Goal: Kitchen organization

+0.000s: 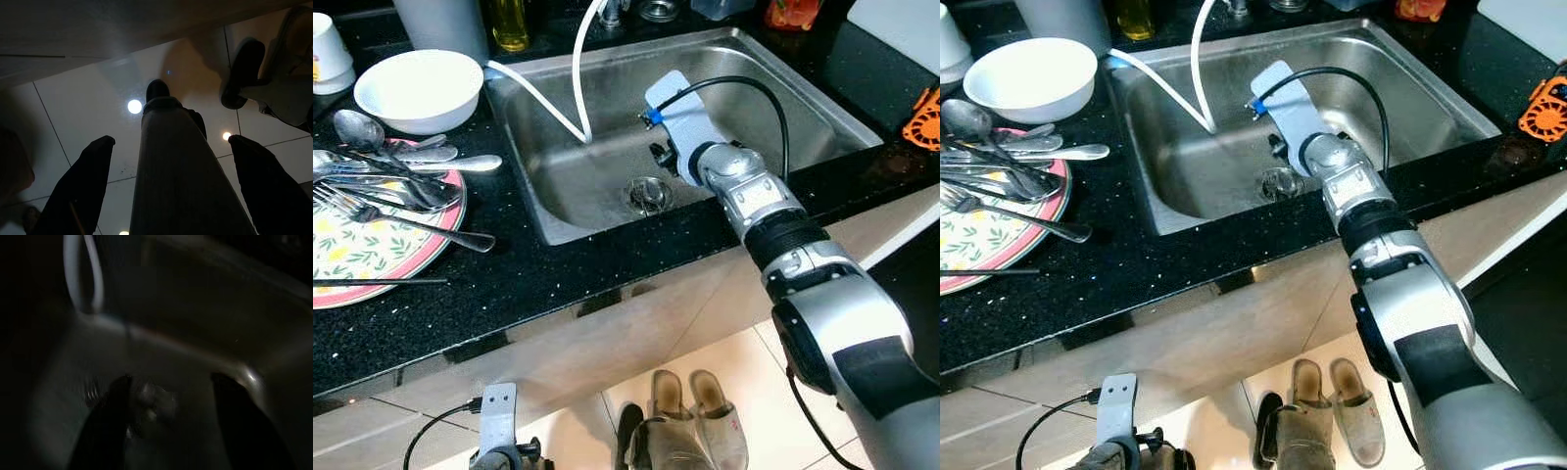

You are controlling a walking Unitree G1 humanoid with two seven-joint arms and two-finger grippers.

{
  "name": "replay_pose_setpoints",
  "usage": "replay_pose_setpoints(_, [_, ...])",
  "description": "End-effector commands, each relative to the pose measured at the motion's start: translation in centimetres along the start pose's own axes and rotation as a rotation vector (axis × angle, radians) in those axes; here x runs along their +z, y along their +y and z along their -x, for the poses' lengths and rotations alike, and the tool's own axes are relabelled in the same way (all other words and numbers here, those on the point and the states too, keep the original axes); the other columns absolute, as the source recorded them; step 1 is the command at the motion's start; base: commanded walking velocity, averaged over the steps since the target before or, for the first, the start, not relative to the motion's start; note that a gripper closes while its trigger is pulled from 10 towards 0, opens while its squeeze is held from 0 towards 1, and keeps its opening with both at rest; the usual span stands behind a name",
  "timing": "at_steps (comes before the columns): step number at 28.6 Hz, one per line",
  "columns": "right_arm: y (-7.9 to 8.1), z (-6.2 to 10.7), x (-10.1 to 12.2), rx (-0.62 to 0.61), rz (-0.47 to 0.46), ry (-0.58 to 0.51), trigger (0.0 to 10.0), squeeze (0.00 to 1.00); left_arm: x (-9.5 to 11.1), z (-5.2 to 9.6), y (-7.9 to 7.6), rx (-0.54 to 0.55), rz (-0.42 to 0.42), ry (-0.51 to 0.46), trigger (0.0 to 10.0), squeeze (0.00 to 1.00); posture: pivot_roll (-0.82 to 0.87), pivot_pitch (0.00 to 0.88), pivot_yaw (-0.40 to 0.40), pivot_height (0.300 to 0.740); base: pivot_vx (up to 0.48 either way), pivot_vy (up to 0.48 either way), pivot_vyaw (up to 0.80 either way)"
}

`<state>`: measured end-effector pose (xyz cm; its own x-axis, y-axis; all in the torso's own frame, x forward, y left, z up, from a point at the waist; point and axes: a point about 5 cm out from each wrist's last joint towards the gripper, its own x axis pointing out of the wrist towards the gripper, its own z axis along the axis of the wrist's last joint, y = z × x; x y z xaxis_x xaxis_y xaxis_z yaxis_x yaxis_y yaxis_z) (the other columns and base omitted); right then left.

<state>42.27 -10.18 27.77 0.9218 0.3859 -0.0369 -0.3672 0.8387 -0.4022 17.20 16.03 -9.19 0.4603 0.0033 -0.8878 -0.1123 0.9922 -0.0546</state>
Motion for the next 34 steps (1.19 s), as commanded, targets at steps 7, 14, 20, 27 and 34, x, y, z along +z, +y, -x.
replay_pose_setpoints(7, [-2.7, 2.6, 5.6, 0.190, -0.543, -0.542, 10.0, 0.00, -8.6, 1.3, -0.1, -0.006, -0.007, 0.326, 10.0, 0.00, 0.09, 0.218, -0.064, 0.740, 0.000, 0.000, 0.00])
replay_pose_setpoints(14, [-0.8, 6.1, 6.8, 0.401, -0.635, -0.815, 10.0, 0.00, -7.0, 0.9, 0.0, -0.023, -0.073, 0.290, 10.0, 0.00, 0.06, 0.155, -0.040, 0.740, 0.000, 0.000, 0.44])
replay_pose_setpoints(20, [1.9, 7.8, 7.4, 0.548, -0.613, -0.896, 10.0, 0.00, -6.0, 0.7, 0.0, -0.032, -0.123, 0.270, 10.0, 0.00, 0.06, 0.121, -0.034, 0.740, 0.000, 0.000, 0.76])
replay_pose_setpoints(27, [4.5, 7.7, 7.4, 0.641, -0.630, -0.885, 10.0, 0.00, -5.0, 0.5, 0.0, -0.039, -0.163, 0.247, 10.0, 0.00, 0.08, 0.092, -0.033, 0.740, 0.000, 0.000, 0.76])
replay_pose_setpoints(34, [6.9, 8.2, 7.1, 0.735, -0.609, -0.836, 10.0, 0.00, -4.4, 0.4, 0.0, -0.049, -0.204, 0.234, 10.0, 0.00, 0.08, 0.075, -0.039, 0.740, 0.000, 0.000, 0.76])
